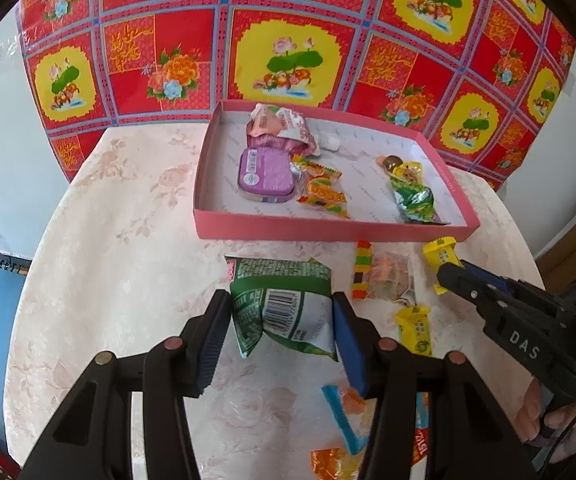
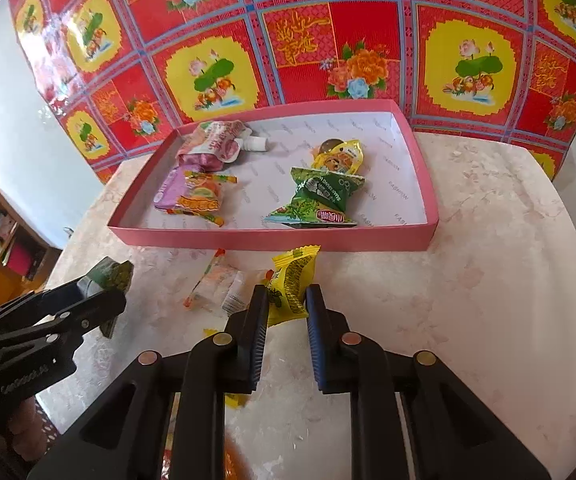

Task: Organize snacks
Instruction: 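Lift the green-and-white bag with the left gripper while the right grasps a small yellow packet, then carry the green-and-white bag with the left gripper while the right carries the yellow packet into the tray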

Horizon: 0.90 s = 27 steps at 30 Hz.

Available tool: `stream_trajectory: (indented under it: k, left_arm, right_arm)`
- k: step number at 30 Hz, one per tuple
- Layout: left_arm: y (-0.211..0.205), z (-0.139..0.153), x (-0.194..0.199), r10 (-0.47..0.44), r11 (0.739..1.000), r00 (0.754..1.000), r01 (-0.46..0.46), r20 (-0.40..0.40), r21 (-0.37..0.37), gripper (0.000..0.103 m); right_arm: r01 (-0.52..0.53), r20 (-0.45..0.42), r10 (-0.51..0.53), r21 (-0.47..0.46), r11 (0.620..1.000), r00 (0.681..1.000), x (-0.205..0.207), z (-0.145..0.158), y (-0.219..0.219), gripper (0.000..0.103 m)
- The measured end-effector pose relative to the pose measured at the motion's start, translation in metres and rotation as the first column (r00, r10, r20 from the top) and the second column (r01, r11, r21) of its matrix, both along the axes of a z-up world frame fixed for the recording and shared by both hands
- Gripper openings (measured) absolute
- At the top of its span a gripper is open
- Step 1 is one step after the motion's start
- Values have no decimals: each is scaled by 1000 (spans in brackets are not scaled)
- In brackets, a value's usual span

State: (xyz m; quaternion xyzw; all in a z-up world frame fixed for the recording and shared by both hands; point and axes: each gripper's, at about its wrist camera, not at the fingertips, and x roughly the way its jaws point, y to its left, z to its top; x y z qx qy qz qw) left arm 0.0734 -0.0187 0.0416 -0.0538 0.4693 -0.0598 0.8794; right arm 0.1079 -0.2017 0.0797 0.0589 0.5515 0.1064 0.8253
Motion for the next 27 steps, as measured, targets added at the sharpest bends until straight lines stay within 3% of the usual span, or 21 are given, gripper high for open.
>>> stream_trajectory:
  k: [11,27]
  left_arm:
    - [-12,14,15,-24,1000,999,24,25,7,53]
    - [-40,33,61,-72,997,996,71,53,16,53]
  right_arm:
    - [0,34,-1,23,1000,999,3,16,-8,20]
    - [-12,62,11,21,1000,998,38,23,-12,20]
